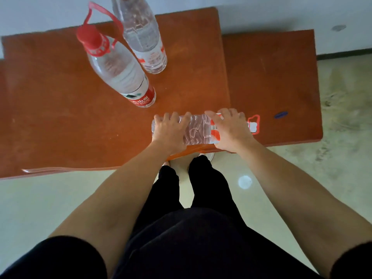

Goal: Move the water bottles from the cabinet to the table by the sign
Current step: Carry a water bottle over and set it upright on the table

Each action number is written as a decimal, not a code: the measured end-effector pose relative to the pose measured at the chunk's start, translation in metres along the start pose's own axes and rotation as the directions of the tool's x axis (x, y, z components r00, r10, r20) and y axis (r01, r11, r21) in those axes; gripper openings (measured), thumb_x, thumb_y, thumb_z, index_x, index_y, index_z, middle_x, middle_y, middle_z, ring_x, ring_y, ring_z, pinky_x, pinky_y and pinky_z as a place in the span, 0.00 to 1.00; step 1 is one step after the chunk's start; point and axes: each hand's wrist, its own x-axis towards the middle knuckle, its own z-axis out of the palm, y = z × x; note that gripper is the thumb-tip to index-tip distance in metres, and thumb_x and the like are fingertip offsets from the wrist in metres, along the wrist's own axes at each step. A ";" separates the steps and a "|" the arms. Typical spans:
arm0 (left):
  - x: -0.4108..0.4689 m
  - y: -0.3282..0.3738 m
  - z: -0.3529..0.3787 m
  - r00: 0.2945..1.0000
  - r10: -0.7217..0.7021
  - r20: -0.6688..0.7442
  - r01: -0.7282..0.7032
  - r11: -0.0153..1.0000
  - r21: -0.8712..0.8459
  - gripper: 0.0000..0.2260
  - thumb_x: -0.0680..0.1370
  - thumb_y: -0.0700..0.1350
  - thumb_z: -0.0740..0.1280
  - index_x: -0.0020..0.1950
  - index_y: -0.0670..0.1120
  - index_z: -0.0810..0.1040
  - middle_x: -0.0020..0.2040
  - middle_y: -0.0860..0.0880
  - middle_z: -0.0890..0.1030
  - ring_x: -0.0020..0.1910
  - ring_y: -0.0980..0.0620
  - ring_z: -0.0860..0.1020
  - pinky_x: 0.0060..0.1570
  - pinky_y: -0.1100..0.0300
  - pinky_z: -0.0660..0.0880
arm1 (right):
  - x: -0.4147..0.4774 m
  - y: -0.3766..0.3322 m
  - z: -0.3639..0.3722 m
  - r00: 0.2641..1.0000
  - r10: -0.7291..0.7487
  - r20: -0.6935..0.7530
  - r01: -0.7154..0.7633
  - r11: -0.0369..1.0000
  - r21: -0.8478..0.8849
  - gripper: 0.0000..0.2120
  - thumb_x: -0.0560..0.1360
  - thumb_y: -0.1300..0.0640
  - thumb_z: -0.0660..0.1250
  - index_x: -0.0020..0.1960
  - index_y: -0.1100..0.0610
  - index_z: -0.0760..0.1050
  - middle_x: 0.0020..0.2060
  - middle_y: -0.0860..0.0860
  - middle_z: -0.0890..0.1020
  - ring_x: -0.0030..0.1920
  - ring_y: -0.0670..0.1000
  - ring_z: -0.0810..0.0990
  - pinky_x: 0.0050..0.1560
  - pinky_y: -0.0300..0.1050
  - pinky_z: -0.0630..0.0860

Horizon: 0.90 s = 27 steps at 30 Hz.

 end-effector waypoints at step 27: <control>-0.470 -0.051 -0.085 -0.084 -0.785 -0.614 0.937 0.148 -0.317 0.44 0.63 0.53 0.80 0.76 0.52 0.66 0.66 0.42 0.76 0.65 0.37 0.73 0.69 0.35 0.63 | -0.122 -0.359 -0.243 -0.169 -0.792 -0.587 0.841 0.195 -0.505 0.44 0.65 0.47 0.81 0.75 0.48 0.63 0.65 0.60 0.75 0.65 0.63 0.72 0.61 0.62 0.70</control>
